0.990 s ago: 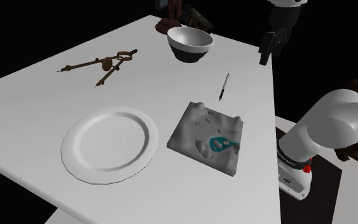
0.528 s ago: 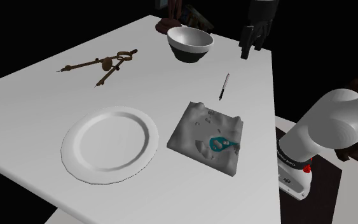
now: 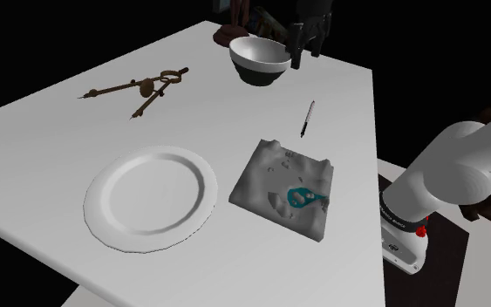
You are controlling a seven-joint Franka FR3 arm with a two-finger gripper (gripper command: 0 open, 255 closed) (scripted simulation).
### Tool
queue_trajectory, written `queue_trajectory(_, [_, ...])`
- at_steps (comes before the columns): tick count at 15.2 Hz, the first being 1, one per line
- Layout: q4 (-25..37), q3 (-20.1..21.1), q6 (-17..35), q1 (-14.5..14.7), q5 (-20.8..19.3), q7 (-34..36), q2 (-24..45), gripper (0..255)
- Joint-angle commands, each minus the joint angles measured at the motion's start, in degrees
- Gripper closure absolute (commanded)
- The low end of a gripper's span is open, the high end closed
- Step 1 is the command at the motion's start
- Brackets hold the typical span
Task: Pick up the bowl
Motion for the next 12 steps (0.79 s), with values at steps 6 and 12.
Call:
queue_trajectory(6, [15.11,4.08,-0.25,1.72,-2.64,4.10,13.90,0])
queue_trajectory(12, [30.03,6.45,-2.87,4.08,-6.52,6.93,25.94,0])
